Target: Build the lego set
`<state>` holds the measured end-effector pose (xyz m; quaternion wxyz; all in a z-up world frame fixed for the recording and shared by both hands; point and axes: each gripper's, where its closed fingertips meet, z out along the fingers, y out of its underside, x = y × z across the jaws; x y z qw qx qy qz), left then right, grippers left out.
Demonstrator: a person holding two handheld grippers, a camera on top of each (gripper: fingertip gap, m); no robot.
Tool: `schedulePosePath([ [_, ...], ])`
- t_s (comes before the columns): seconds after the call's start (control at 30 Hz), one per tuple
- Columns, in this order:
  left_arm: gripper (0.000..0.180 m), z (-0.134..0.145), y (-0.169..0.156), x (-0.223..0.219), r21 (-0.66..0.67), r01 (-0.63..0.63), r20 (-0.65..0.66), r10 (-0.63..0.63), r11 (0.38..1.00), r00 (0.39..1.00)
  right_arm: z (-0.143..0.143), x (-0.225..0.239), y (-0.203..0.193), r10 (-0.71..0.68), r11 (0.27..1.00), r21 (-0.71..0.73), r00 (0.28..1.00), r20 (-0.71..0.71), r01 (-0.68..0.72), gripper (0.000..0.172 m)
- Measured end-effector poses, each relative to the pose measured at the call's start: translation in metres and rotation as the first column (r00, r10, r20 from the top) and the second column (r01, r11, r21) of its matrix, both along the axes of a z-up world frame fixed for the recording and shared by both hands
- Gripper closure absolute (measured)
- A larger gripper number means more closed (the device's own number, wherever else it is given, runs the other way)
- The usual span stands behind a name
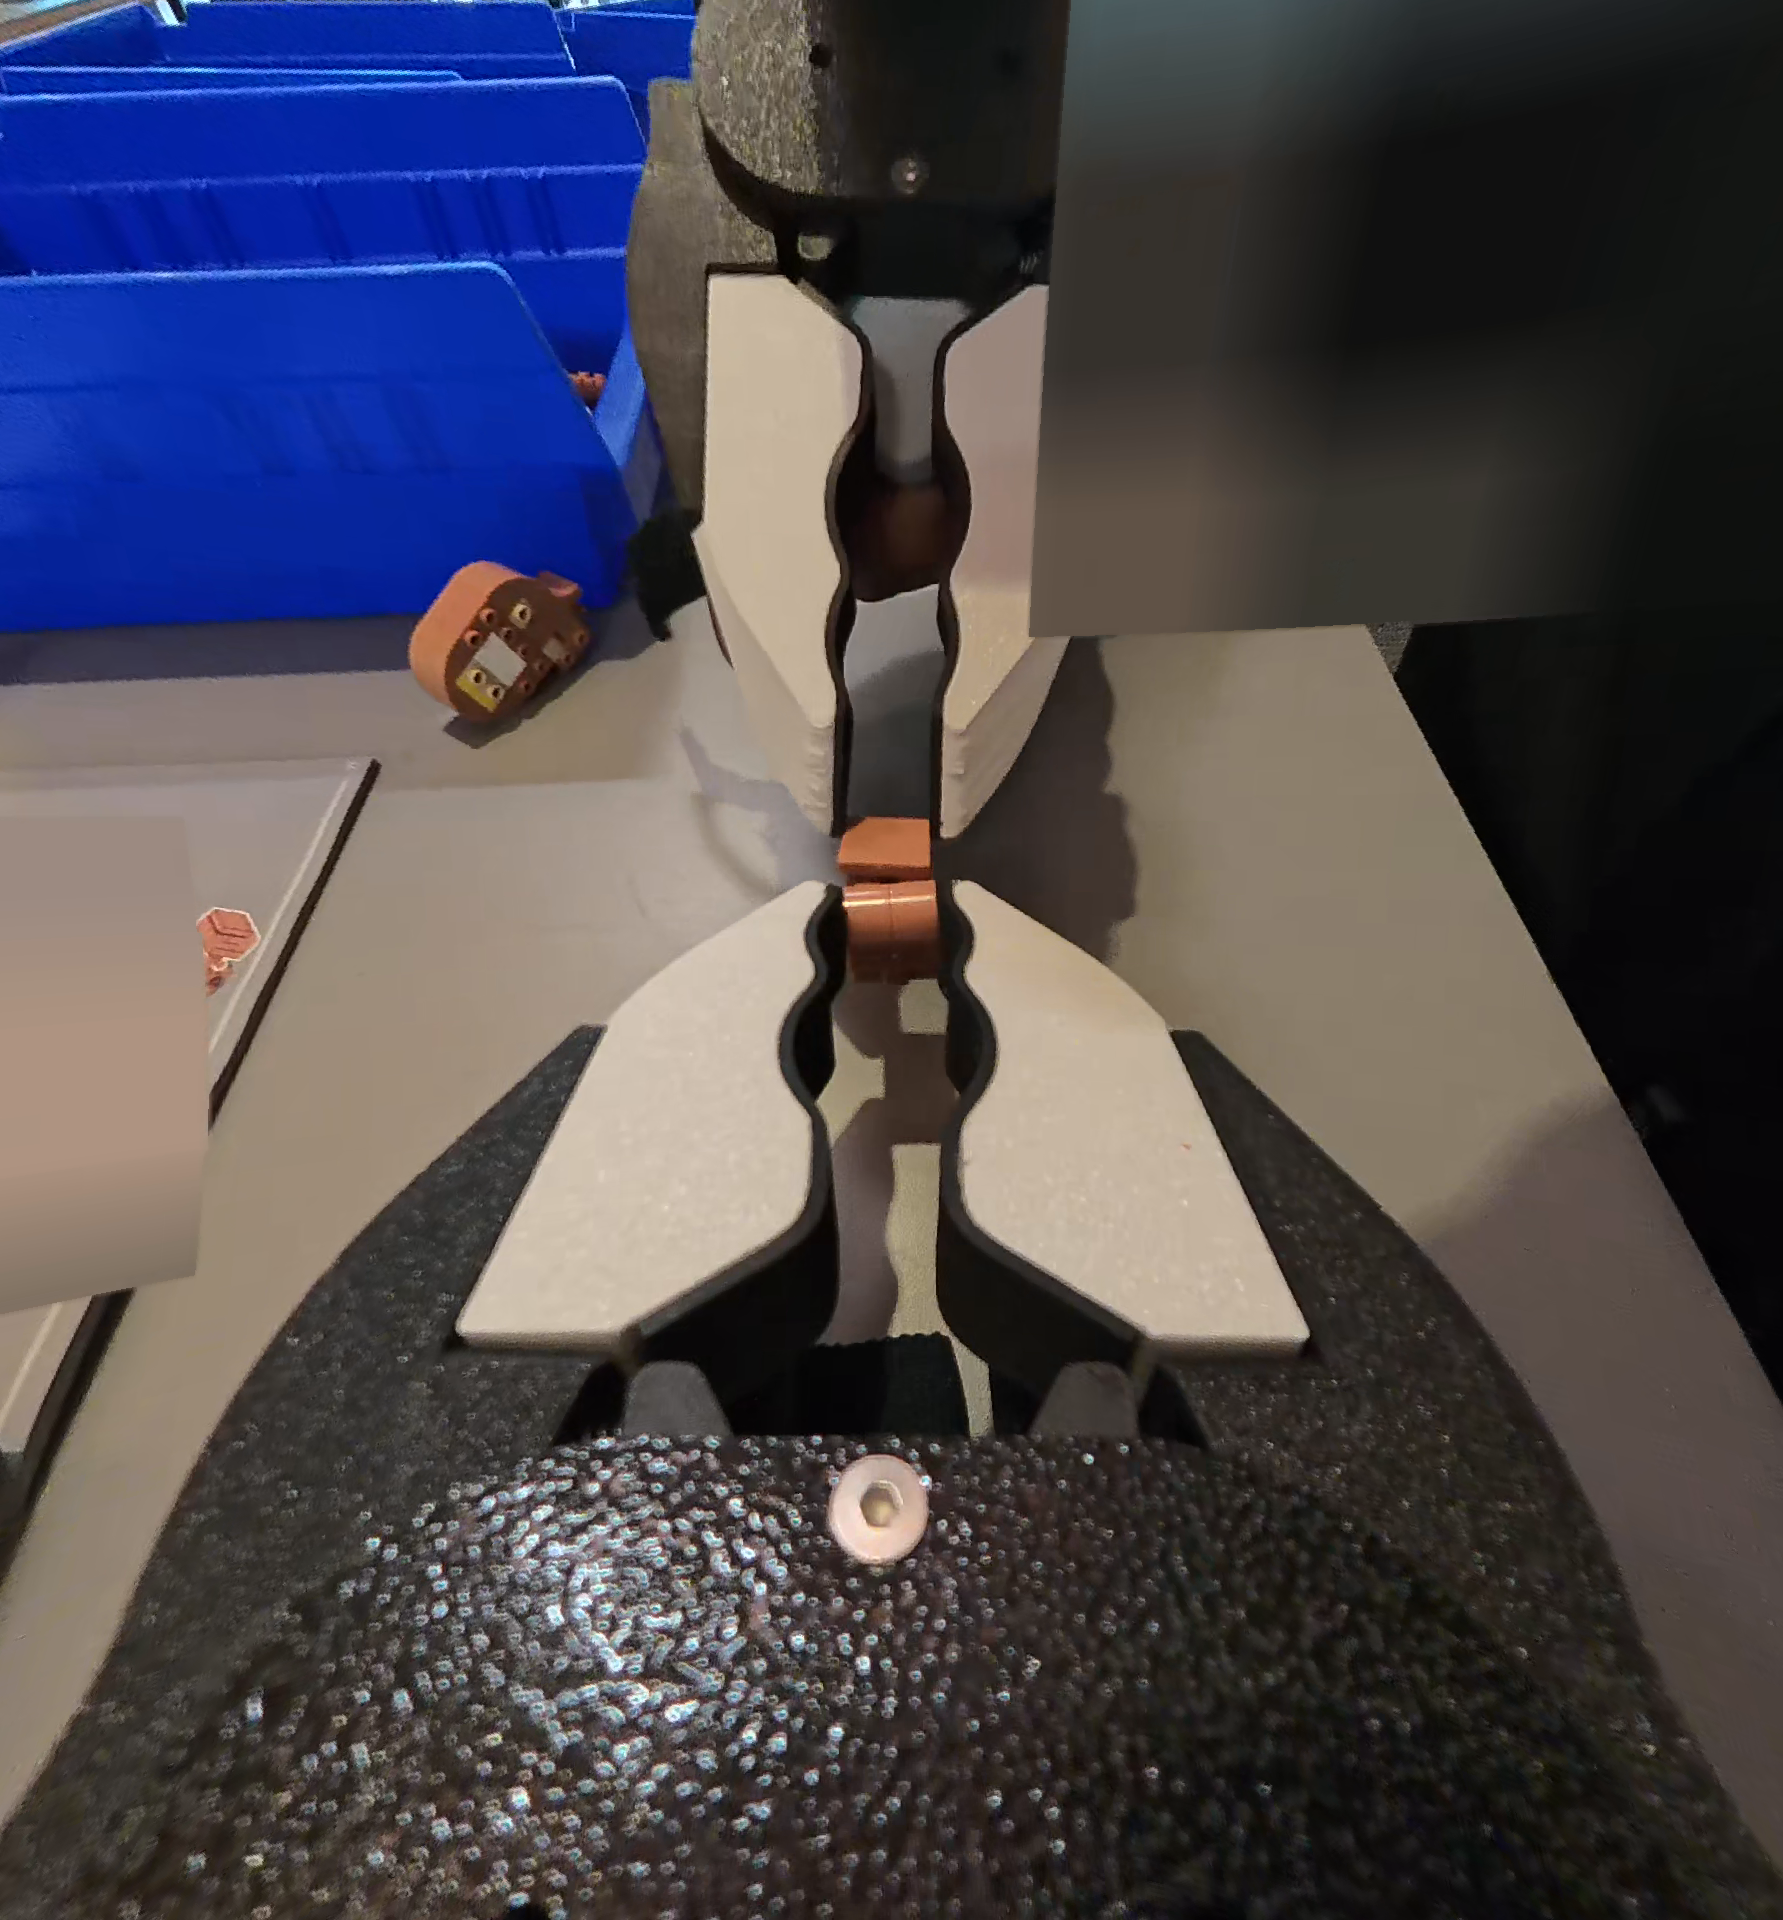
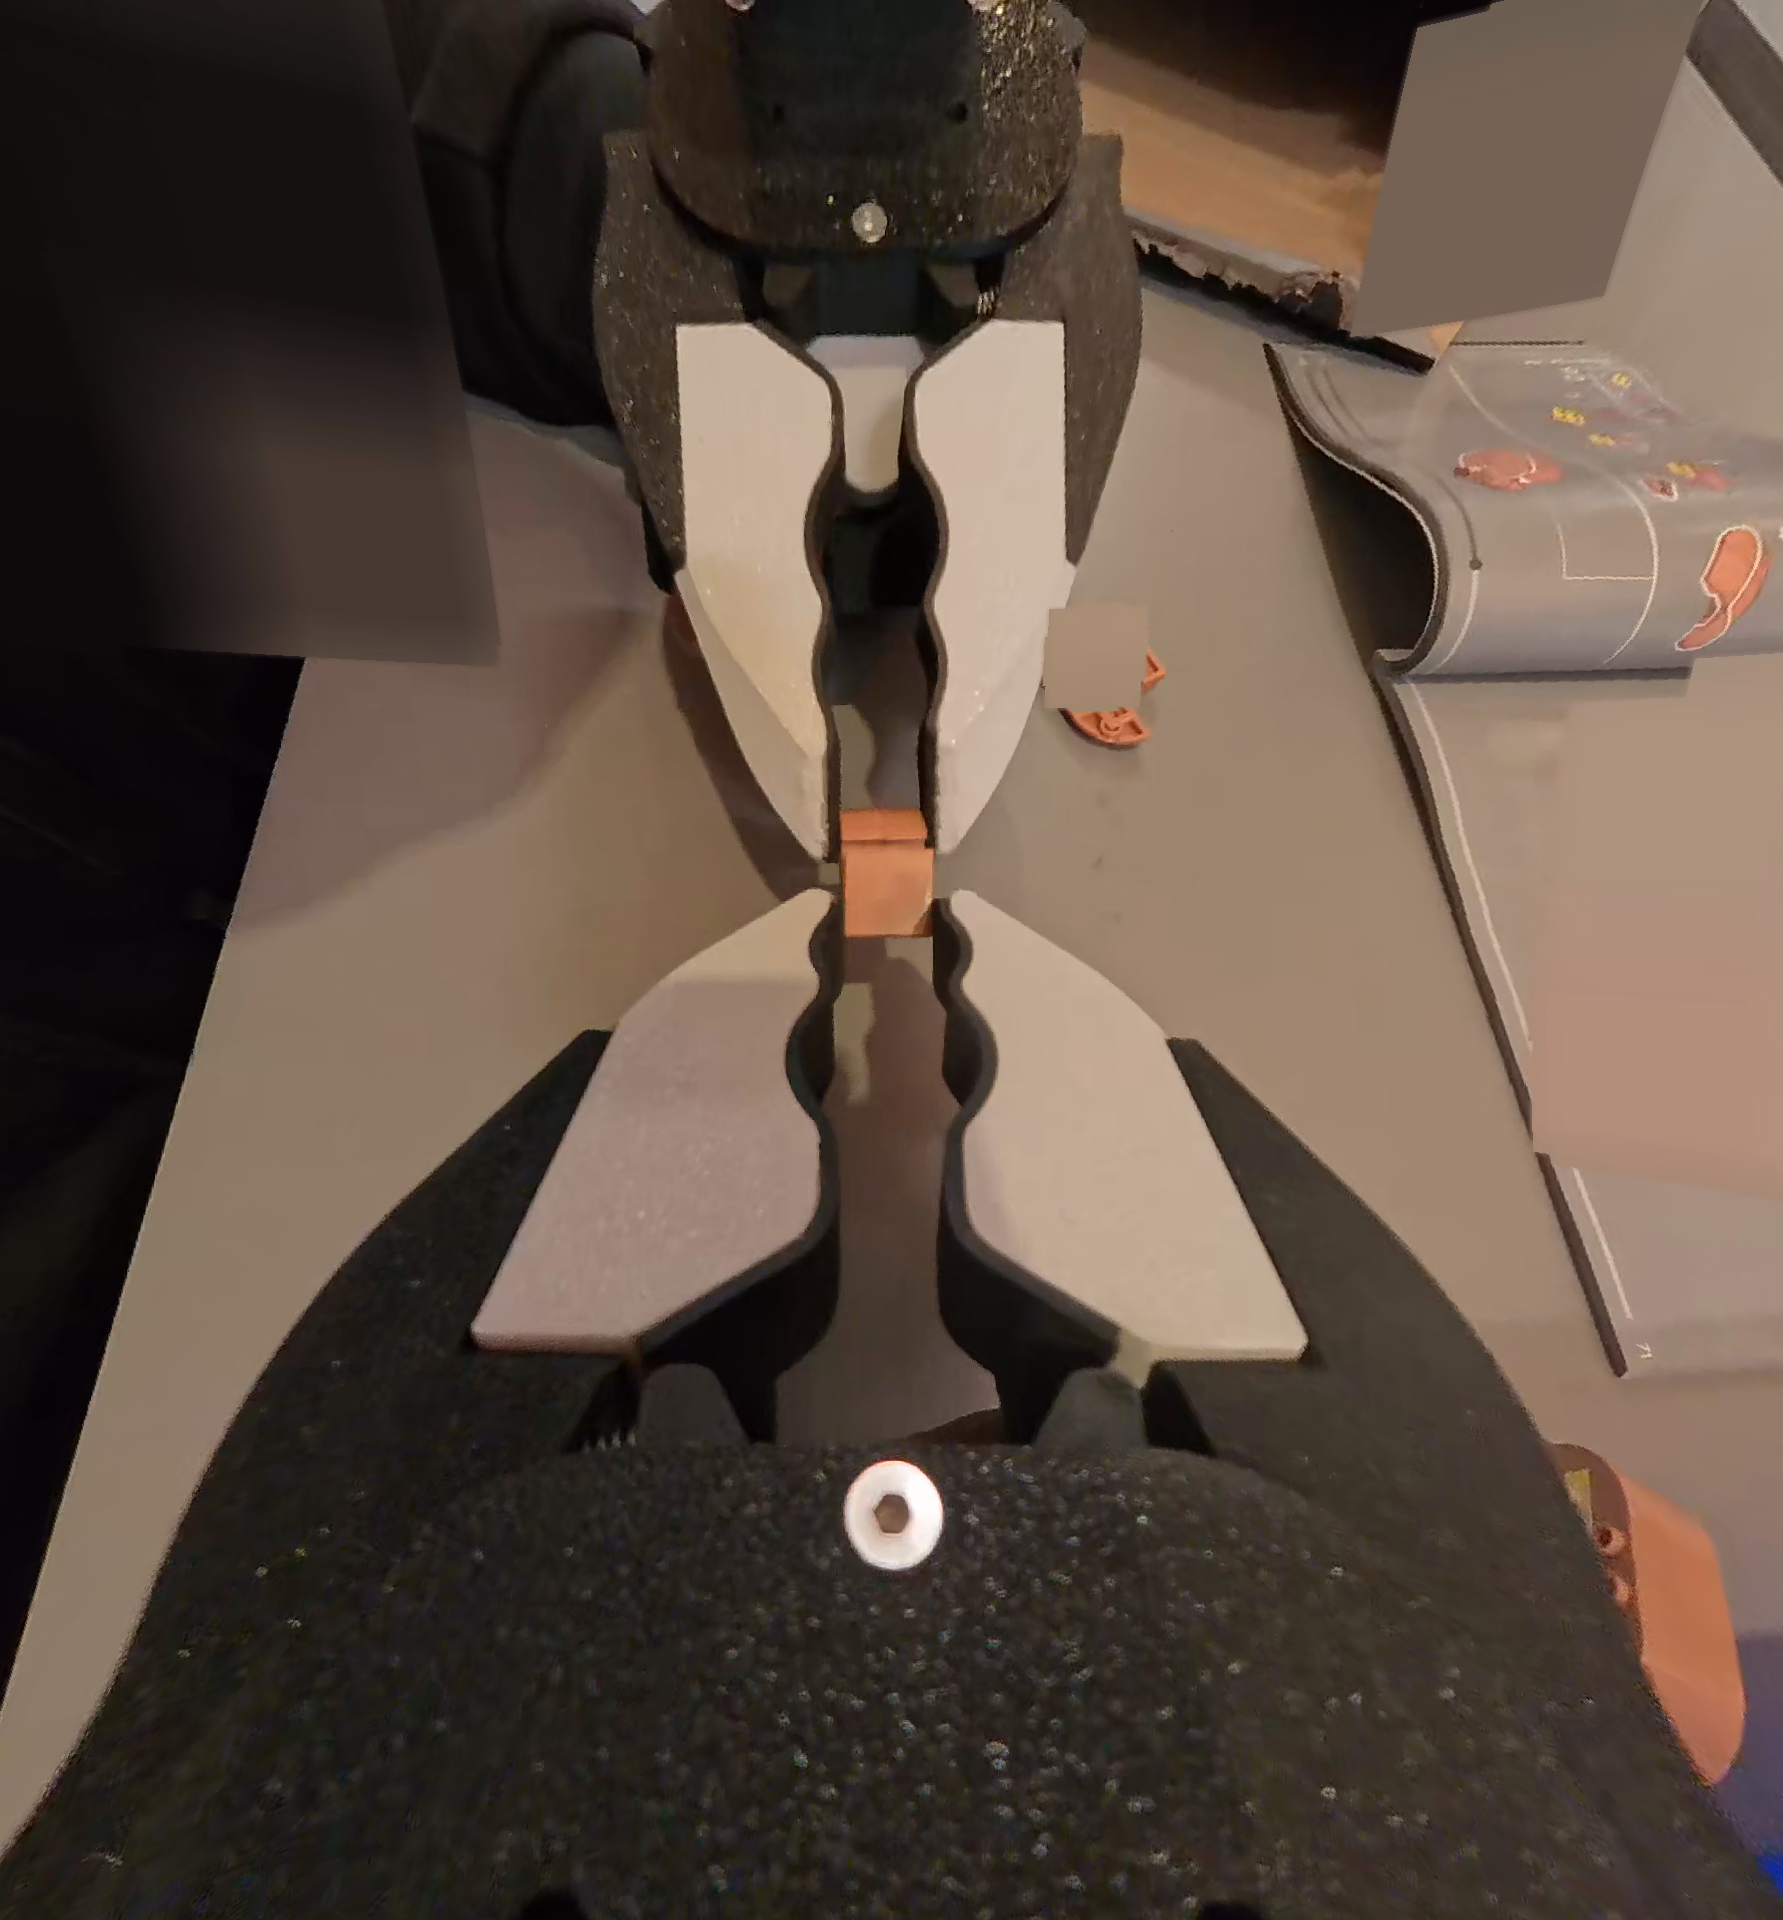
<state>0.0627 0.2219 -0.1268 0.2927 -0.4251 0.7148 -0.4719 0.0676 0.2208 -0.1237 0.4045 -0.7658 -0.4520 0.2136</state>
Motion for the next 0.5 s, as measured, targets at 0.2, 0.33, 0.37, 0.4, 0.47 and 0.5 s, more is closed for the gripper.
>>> schedulePosePath([
  [0.2, 0.164, 0.0009, -0.0008, -0.0002, -0.001, 0.003, 0.005, -0.003, 1.0, 1.0, 0.0008, -0.0021, 0.0001, -0.003, 1.0, 0.017, 1.0, 0.02, 0.002, 0.156],
  [0.33, 0.164, 0.0024, -0.0009, -0.0007, -0.013, 0.008, 0.011, -0.008, 1.0, 1.0, 0.0013, -0.0022, 0.0003, -0.005, 1.0, 0.025, 1.0, 0.02, 0.004, 0.156],
  [0.37, 0.164, 0.0029, -0.001, -0.0007, -0.017, 0.008, 0.013, -0.008, 1.0, 1.0, 0.0011, -0.0021, 0.0004, -0.005, 1.0, 0.028, 1.0, 0.022, 0.005, 0.155],
  [0.4, 0.164, 0.0033, -0.0008, -0.0007, -0.02, 0.008, 0.014, -0.008, 1.0, 1.0, 0.001, -0.0022, 0.0004, -0.005, 1.0, 0.028, 1.0, 0.022, 0.004, 0.155],
  [0.47, 0.164, 0.0044, -0.0011, -0.0008, -0.03, 0.011, 0.017, -0.011, 0.999, 1.0, 0.0005, -0.0022, 0.0005, -0.005, 1.0, 0.029, 1.0, 0.022, 0.005, 0.155],
  [0.5, 0.164, 0.0049, -0.001, -0.0007, -0.035, 0.011, 0.018, -0.01, 0.999, 1.0, 0.0004, -0.0023, 0.0005, -0.005, 1.0, 0.029, 1.0, 0.023, 0.005, 0.155],
])
